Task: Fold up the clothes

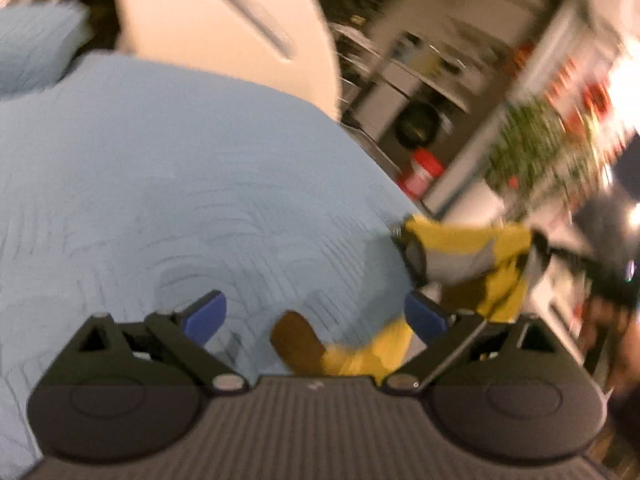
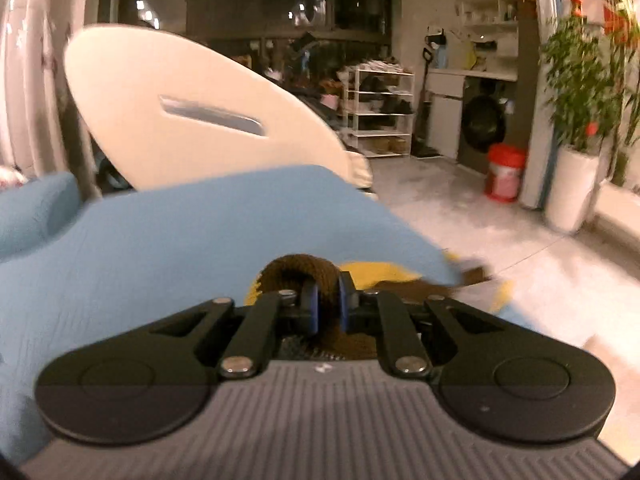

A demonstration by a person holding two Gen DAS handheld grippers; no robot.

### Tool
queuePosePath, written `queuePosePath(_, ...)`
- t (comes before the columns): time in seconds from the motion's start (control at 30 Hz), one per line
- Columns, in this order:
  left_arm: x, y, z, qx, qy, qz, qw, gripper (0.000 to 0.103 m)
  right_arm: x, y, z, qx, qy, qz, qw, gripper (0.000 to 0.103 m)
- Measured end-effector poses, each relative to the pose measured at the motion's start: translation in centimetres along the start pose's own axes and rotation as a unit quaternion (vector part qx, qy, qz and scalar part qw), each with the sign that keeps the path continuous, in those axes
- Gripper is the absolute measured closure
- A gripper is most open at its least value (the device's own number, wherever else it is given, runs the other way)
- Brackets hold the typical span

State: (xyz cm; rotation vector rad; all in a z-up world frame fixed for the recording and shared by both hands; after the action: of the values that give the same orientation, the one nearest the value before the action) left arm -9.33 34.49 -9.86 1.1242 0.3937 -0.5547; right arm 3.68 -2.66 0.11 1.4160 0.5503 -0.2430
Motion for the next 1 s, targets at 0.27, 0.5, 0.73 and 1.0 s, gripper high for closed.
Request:
queuePosePath(0.27,-0.1,4.9,8.0,0.162,-0.015,0.088,0.9827,0.006,-9.3,7.3,-3.1,-0.046,0.205,0.134,0.969,0.093)
queuePosePath(0.5,0.8,5.8,15.5,0.247,-0.065,0.123,0.9589,0.005,-20.6,16.2,-2.1,0.001,0.422,0.287,0.86,0.1)
queuePosePath(0.73,2.5,1.5,14.9,0.197,-0.094,0.053,0.9743,0.003,-13.6,15.1,1.1,-0.037,0.249,0.131,0.959,0.09)
queuePosePath(1.0,0.9,-0.1,7.3,0.122,-0.048,0.017,0.9912,0.003,1.3,-0.5,-0.9,0.096,0.194,-0.176,0.96,0.02)
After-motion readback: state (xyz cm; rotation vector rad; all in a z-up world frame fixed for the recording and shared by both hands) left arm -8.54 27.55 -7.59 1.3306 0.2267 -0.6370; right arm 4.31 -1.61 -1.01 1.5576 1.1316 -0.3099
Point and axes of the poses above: each gripper's, at about its wrist camera, not at the fingertips, and x roughly the way its jaws point, z to its right, y to its top, the point moved 9 cm from there along x, roughly the way its jaws point, and after that the axes turned 1 degree about -z, right-handed, at the moved point
